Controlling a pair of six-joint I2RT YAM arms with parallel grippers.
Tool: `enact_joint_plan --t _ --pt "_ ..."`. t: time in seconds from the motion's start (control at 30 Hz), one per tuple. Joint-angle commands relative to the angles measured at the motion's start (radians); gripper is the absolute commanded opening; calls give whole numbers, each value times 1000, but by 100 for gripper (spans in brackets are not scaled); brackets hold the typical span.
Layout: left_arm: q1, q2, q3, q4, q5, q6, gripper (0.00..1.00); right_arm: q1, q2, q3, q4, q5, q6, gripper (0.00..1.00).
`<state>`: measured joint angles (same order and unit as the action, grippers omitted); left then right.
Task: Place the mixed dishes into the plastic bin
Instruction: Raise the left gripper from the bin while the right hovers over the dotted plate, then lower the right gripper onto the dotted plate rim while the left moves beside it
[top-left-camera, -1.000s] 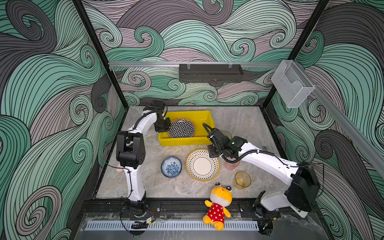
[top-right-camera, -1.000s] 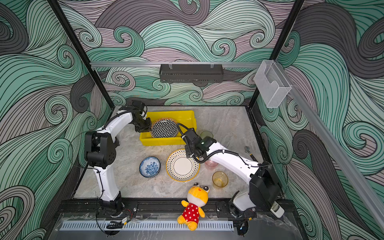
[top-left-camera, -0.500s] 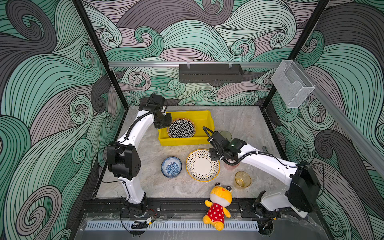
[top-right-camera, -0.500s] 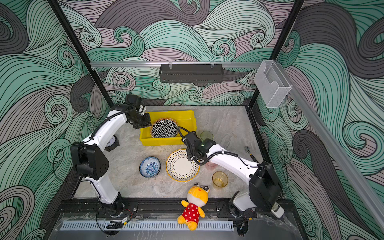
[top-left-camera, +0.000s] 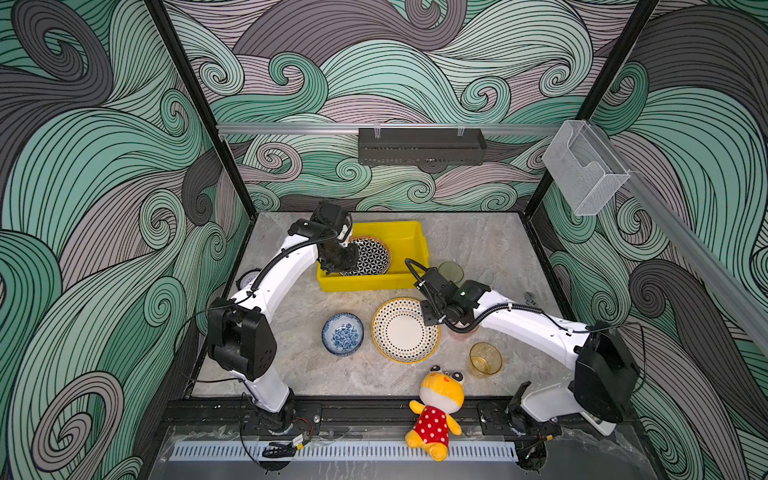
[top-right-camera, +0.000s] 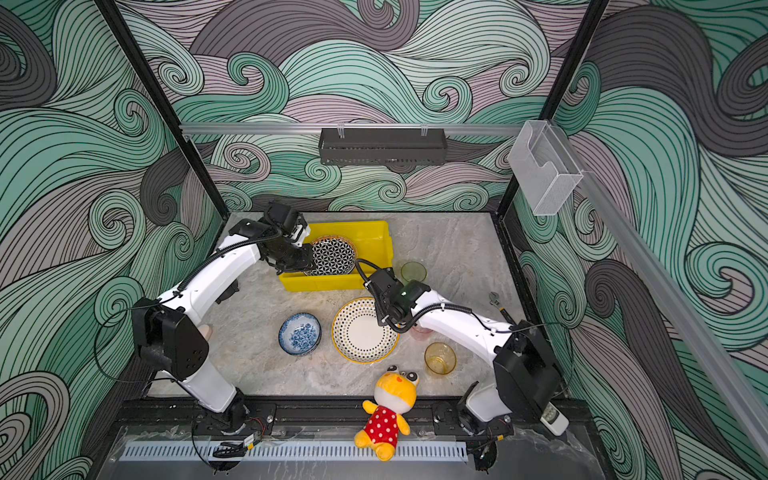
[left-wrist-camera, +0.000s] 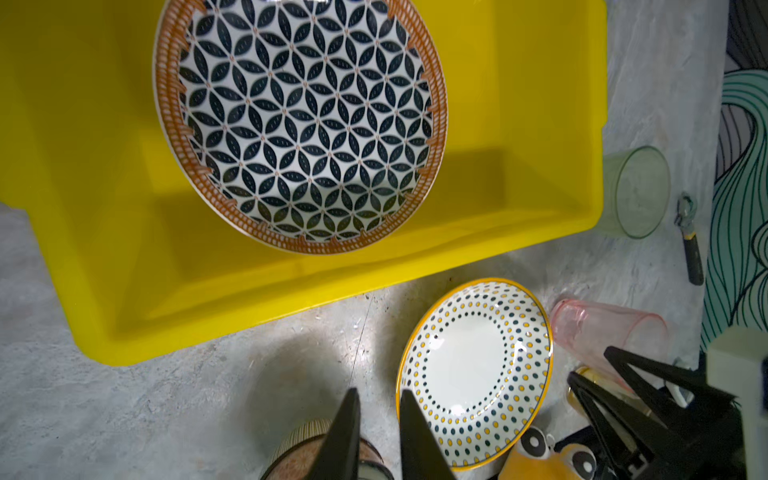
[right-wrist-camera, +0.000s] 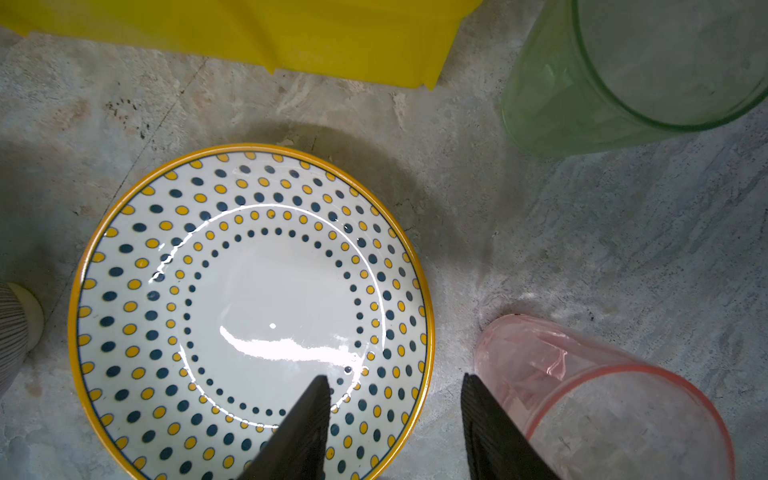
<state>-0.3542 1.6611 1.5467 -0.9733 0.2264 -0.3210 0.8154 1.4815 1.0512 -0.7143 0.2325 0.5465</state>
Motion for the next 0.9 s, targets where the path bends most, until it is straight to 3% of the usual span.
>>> enact_joint_plan --t 0.0,0.87 --pt "-19 -40 -24 -3 37 25 22 2 29 -2 5 28 -3 52" --pt "-97 -4 -86 -4 79 114 22 -142 165 25 96 -143 -81 47"
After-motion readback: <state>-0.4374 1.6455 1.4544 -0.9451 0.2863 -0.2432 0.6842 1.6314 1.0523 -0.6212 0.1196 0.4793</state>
